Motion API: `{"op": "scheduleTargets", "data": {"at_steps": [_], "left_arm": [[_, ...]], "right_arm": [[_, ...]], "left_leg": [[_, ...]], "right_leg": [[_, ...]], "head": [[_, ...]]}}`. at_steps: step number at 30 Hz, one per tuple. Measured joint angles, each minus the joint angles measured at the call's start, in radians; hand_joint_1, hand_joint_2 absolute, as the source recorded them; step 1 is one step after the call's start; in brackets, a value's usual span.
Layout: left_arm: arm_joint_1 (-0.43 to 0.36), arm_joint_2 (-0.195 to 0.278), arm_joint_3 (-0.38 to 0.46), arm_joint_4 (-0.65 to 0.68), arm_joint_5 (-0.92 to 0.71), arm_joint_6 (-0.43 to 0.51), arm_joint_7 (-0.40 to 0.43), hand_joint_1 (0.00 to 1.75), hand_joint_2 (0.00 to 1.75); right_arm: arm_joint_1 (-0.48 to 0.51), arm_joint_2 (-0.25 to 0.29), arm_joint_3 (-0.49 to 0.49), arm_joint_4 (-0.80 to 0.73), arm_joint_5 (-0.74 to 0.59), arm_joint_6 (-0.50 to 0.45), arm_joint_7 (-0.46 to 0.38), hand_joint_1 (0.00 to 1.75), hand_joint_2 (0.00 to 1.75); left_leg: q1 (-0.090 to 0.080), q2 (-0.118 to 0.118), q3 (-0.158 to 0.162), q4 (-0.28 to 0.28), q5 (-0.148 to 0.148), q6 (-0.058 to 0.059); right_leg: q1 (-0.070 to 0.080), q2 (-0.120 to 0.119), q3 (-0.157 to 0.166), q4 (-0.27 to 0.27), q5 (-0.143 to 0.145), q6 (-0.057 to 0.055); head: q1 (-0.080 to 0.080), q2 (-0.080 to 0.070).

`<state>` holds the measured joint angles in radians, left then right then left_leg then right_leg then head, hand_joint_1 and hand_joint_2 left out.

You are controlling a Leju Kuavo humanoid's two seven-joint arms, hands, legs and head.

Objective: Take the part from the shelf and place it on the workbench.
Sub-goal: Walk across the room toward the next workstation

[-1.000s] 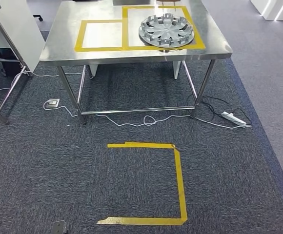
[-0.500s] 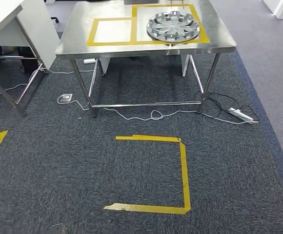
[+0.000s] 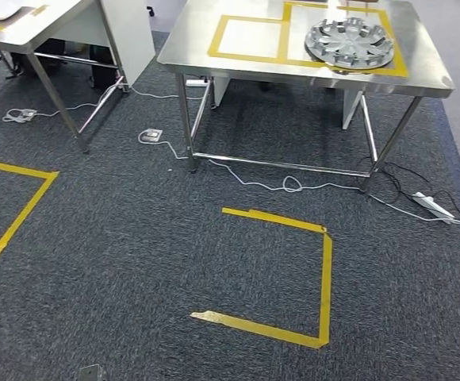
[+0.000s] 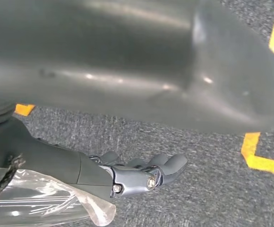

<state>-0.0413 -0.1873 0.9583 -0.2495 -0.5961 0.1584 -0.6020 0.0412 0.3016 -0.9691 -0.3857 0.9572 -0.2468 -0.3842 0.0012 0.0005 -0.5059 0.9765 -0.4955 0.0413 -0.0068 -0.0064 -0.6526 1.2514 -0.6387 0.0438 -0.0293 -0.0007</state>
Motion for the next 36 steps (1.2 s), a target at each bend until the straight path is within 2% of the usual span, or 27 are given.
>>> {"op": "scheduleTargets", "data": {"at_steps": [1,2,3,5,6,7,9,10,12,13,15,16,17,18,19,21,22,23,25,27,29,30,31,32,33,34,36], "left_arm": [[0.000,0.000,0.002,0.000,-0.002,0.000,0.000,0.00,0.00],[0.001,0.000,0.004,0.000,-0.005,0.000,0.000,0.00,0.00],[0.002,0.000,0.007,0.000,-0.007,0.000,0.000,0.00,0.00],[0.001,0.000,0.012,0.000,-0.010,0.000,0.000,0.00,0.00],[0.000,0.000,0.014,0.000,-0.012,0.000,0.000,0.00,0.00],[-0.002,0.000,0.016,0.000,-0.014,0.000,0.000,0.00,0.00],[-0.002,0.000,0.020,0.000,-0.019,0.001,-0.001,0.00,0.00],[-0.001,0.001,0.023,0.000,-0.021,0.001,-0.001,0.00,0.00],[0.001,0.002,0.026,0.000,-0.022,0.003,-0.001,0.00,0.00],[0.000,0.002,0.028,0.000,-0.022,0.003,-0.001,0.00,0.00],[-0.001,0.002,0.030,0.000,-0.023,0.003,-0.001,0.00,0.00],[-0.001,0.002,0.030,0.000,-0.024,0.003,-0.001,0.00,0.00],[0.001,0.002,0.030,0.000,-0.024,0.003,-0.001,0.00,0.00],[0.002,0.003,0.031,0.000,-0.024,0.003,-0.001,0.00,0.00],[0.003,0.003,0.031,0.000,-0.024,0.003,-0.001,0.00,0.00],[0.001,0.004,0.031,0.000,-0.024,0.003,-0.001,0.00,0.00],[0.000,0.004,0.031,0.000,-0.024,0.003,-0.001,0.00,0.00],[-0.001,0.004,0.032,0.000,-0.024,0.003,-0.001,0.00,0.00],[0.002,0.004,0.033,0.000,-0.024,0.003,-0.002,0.00,0.00],[0.003,0.003,0.034,0.000,-0.024,0.004,-0.004,0.00,0.00],[0.001,0.002,0.035,0.000,-0.024,0.005,-0.006,0.00,0.00],[0.000,0.001,0.035,0.000,-0.024,0.005,-0.007,0.00,0.00],[0.000,0.001,0.035,0.000,-0.024,0.005,-0.007,0.00,0.00],[0.001,0.001,0.036,0.000,-0.024,0.005,-0.008,0.00,0.00],[0.002,0.001,0.037,0.000,-0.024,0.005,-0.008,0.00,0.00],[0.002,0.001,0.037,0.000,-0.024,0.005,-0.009,0.00,0.00],[0.000,0.000,0.038,0.000,-0.026,0.005,-0.011,0.00,0.00]], "right_arm": [[0.000,0.000,-0.004,0.000,0.005,0.000,-0.002,0.00,0.00],[0.000,0.000,-0.009,0.000,0.010,-0.001,-0.004,0.00,0.00],[-0.001,0.000,-0.013,0.000,0.014,-0.001,-0.006,0.00,0.00],[-0.003,0.000,-0.023,0.000,0.023,-0.003,-0.010,0.00,0.00],[-0.004,0.001,-0.028,0.000,0.027,-0.003,-0.011,0.00,0.00],[-0.004,0.001,-0.033,0.000,0.032,-0.003,-0.012,0.00,0.00],[-0.004,0.003,-0.042,0.000,0.038,-0.004,-0.013,0.00,0.00],[-0.004,0.005,-0.046,-0.001,0.040,-0.004,-0.014,0.00,0.00],[-0.004,0.008,-0.051,-0.001,0.041,-0.004,-0.015,0.00,0.00],[-0.004,0.009,-0.053,-0.002,0.042,-0.004,-0.015,0.00,0.00],[-0.001,0.009,-0.057,-0.002,0.042,-0.004,-0.015,0.00,0.00],[-0.001,0.009,-0.059,-0.002,0.042,-0.004,-0.015,0.00,0.00],[-0.001,0.009,-0.061,-0.002,0.042,-0.004,-0.015,0.00,0.00],[-0.002,0.009,-0.062,-0.002,0.043,-0.004,-0.015,0.00,0.00],[-0.003,0.010,-0.062,-0.002,0.043,-0.004,-0.015,0.00,0.00],[-0.005,0.010,-0.064,-0.002,0.043,-0.004,-0.015,0.00,0.00],[-0.006,0.011,-0.066,-0.002,0.043,-0.004,-0.016,0.00,0.00],[-0.006,0.011,-0.067,-0.002,0.043,-0.004,-0.016,0.00,0.00],[-0.008,0.011,-0.069,-0.002,0.044,-0.004,-0.017,0.00,0.00],[-0.008,0.011,-0.070,-0.003,0.046,-0.003,-0.018,0.00,0.00],[-0.007,0.011,-0.073,-0.004,0.048,-0.003,-0.019,0.00,0.00],[-0.005,0.011,-0.075,-0.004,0.049,-0.003,-0.019,0.00,0.00],[-0.004,0.011,-0.076,-0.004,0.049,-0.003,-0.019,0.00,0.00],[-0.003,0.011,-0.077,-0.004,0.049,-0.003,-0.019,0.00,0.00],[-0.002,0.011,-0.077,-0.004,0.050,-0.002,-0.019,0.00,0.00],[-0.002,0.011,-0.077,-0.005,0.052,-0.001,-0.020,0.00,0.00],[-0.003,0.011,-0.079,-0.007,0.061,0.003,-0.022,0.00,0.00]], "left_leg": [[-0.003,-0.013,-0.006,0.001,0.005,0.001],[-0.006,-0.026,-0.011,0.002,0.010,0.001],[-0.008,-0.040,-0.014,0.004,0.013,0.000],[-0.012,-0.064,-0.019,0.008,0.018,-0.003],[-0.013,-0.075,-0.024,0.011,0.020,-0.007],[-0.012,-0.086,-0.030,0.013,0.023,-0.012],[-0.009,-0.107,-0.043,0.014,0.032,-0.026],[-0.008,-0.104,-0.048,0.017,0.032,-0.032],[-0.008,-0.066,-0.072,0.064,-0.002,-0.042],[-0.006,-0.039,-0.096,0.118,-0.036,-0.048],[0.000,-0.015,-0.153,0.250,-0.099,-0.060],[0.003,-0.012,-0.167,0.289,-0.110,-0.064],[0.006,-0.009,-0.164,0.291,-0.102,-0.067],[0.007,-0.004,-0.138,0.251,-0.076,-0.068],[0.008,0.010,-0.096,0.181,-0.044,-0.067],[0.003,0.051,-0.023,0.048,-0.004,-0.056],[0.000,0.063,-0.007,0.016,0.002,-0.048],[-0.003,0.065,-0.006,0.007,0.001,-0.040],[-0.002,0.044,-0.012,0.004,0.010,-0.025],[0.002,0.025,-0.015,-0.004,0.021,-0.011],[0.004,0.004,-0.022,-0.006,0.028,-0.001],[0.003,-0.008,-0.026,-0.005,0.030,0.001],[0.002,-0.021,-0.029,-0.004,0.031,0.002],[0.002,-0.035,-0.030,-0.003,0.032,0.001],[0.002,-0.049,-0.031,0.000,0.032,0.000],[0.002,-0.064,-0.031,0.003,0.032,-0.001],[0.001,-0.091,-0.036,0.013,0.030,-0.009]], "right_leg": [[0.000,0.003,-0.008,0.027,-0.004,-0.003],[0.001,0.005,0.004,0.013,0.012,-0.007],[0.002,0.011,0.036,-0.041,0.044,-0.013],[0.001,0.052,0.116,-0.189,0.102,-0.027],[0.001,0.073,0.145,-0.242,0.114,-0.031],[0.001,0.087,0.160,-0.269,0.114,-0.034],[0.001,0.075,0.166,-0.281,0.115,-0.038],[-0.001,0.063,0.166,-0.285,0.120,-0.042],[-0.005,0.036,0.165,-0.292,0.128,-0.049],[-0.005,0.021,0.163,-0.293,0.130,-0.051],[-0.003,-0.012,0.158,-0.292,0.129,-0.053],[-0.002,-0.028,0.155,-0.291,0.129,-0.053],[-0.002,-0.042,0.152,-0.291,0.128,-0.053],[-0.002,-0.056,0.150,-0.291,0.128,-0.052],[-0.002,-0.069,0.150,-0.291,0.126,-0.050],[0.002,-0.091,0.155,-0.289,0.122,-0.042],[0.004,-0.100,0.160,-0.288,0.121,-0.037],[0.006,-0.108,0.164,-0.287,0.121,-0.032],[0.003,-0.117,0.167,-0.286,0.120,-0.020],[0.000,-0.075,0.148,-0.250,0.089,-0.010],[-0.003,-0.016,0.093,-0.135,0.025,-0.003],[-0.004,-0.003,0.059,-0.064,-0.003,-0.002],[-0.004,0.003,0.033,-0.013,-0.016,-0.001],[-0.004,0.004,0.022,0.006,-0.010,0.000],[-0.005,0.007,0.032,-0.020,0.018,-0.001],[-0.006,0.016,0.060,-0.082,0.059,-0.002],[-0.012,0.064,0.121,-0.217,0.112,-0.005]], "head": [[0.000,0.000],[0.000,0.000],[0.000,0.000],[-0.001,0.000],[-0.001,0.000],[-0.001,0.000],[-0.001,0.000],[-0.002,0.000],[-0.009,0.000],[-0.012,0.000],[-0.016,0.000],[-0.016,0.000],[-0.016,0.000],[-0.016,0.000],[-0.016,0.000],[-0.014,0.000],[-0.012,0.000],[-0.009,0.000],[-0.007,0.000],[-0.003,0.000],[0.002,0.000],[0.003,0.000],[0.003,0.000],[0.003,0.000],[0.003,0.000],[0.003,0.000],[0.003,0.000]]}}
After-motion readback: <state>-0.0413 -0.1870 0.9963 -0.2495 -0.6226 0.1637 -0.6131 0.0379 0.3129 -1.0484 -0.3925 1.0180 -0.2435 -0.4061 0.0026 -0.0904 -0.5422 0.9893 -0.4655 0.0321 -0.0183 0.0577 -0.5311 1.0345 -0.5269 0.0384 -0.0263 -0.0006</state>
